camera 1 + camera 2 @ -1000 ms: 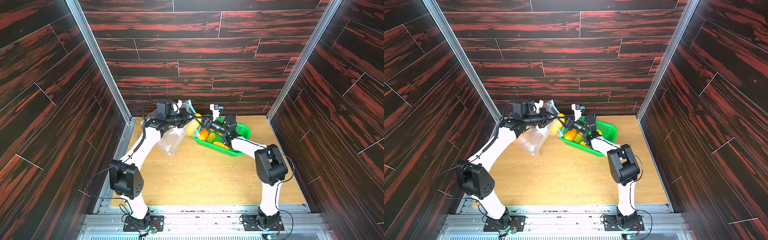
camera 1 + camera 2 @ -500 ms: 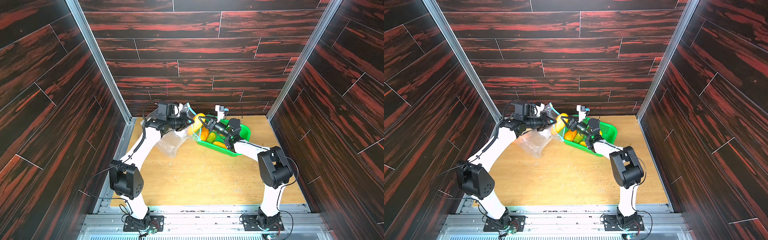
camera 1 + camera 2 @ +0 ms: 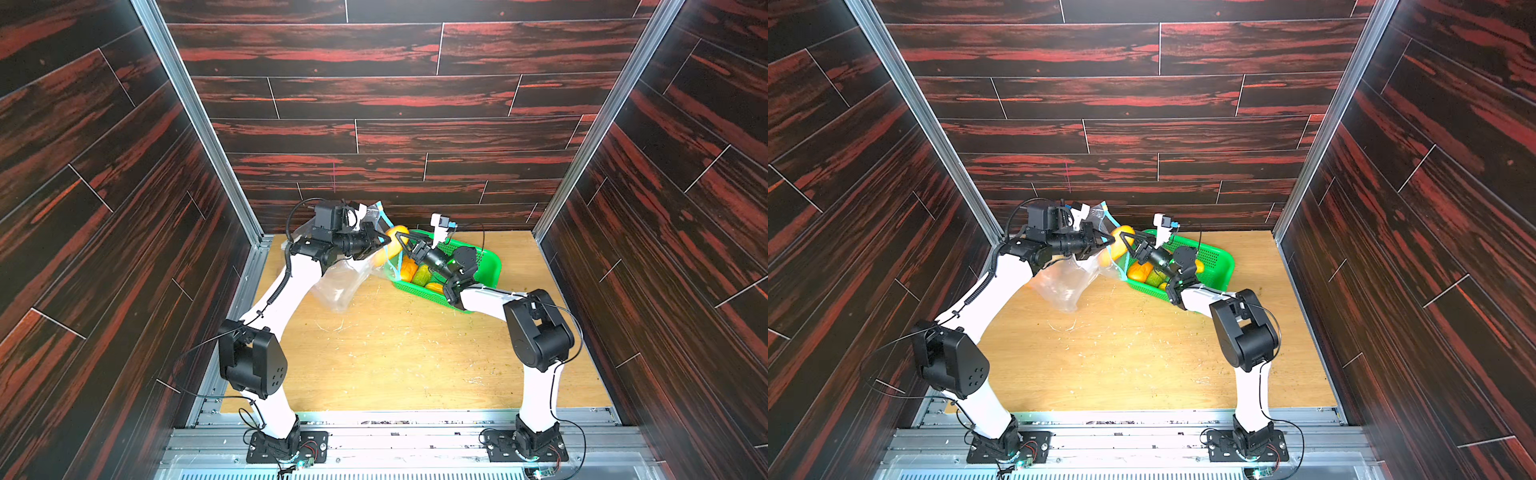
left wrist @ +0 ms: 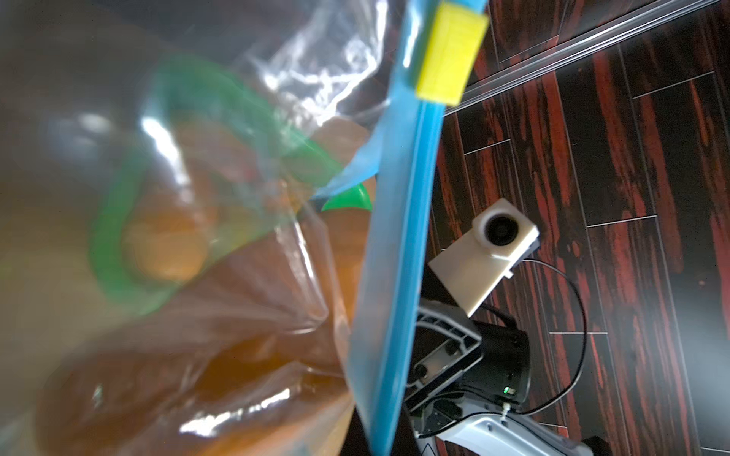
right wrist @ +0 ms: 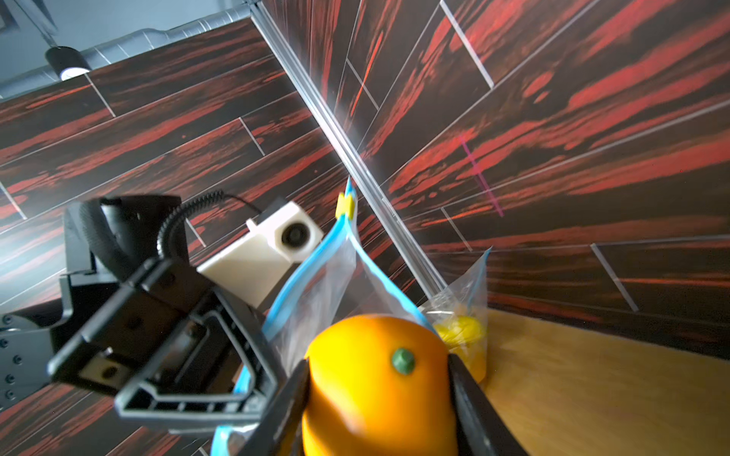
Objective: Place the mango in a zip-top bag and seal the zipper
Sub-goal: Place the mango in the zipper food storage bag.
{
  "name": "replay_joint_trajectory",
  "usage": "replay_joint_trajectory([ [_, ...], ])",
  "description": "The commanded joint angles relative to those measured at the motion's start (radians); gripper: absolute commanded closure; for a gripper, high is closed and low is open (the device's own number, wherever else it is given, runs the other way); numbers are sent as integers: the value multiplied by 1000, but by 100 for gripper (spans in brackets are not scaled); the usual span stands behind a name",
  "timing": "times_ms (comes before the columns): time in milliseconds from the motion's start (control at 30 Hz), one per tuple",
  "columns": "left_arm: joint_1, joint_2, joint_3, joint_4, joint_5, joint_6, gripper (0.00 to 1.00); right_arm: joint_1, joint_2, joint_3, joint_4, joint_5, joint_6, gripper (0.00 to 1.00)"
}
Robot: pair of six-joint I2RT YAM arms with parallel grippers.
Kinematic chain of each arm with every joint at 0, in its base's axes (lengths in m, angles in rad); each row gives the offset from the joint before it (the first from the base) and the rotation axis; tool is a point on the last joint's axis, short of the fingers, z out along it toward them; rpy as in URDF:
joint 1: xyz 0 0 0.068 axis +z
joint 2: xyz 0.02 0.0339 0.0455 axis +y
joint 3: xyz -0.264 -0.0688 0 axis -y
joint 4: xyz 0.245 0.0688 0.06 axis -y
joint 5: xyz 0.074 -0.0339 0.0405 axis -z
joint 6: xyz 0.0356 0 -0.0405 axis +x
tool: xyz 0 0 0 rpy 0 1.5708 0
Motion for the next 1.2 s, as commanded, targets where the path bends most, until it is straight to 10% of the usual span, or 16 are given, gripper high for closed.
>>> replay_joint_trajectory([
  [0, -7, -6, -22, 100, 52, -67, 100, 25, 23, 43, 36, -33, 13, 71],
  [300, 1, -6, -64, 282, 57, -197, 100, -8, -90, 45, -371, -93, -127, 38],
  [733, 11, 11, -196, 654, 47, -324, 100, -114, -290, 154, -980, -227, -348, 32],
  [1167, 10, 37, -196, 692, 52, -343, 100, -135, -276, 67, -1000, -203, -312, 42],
])
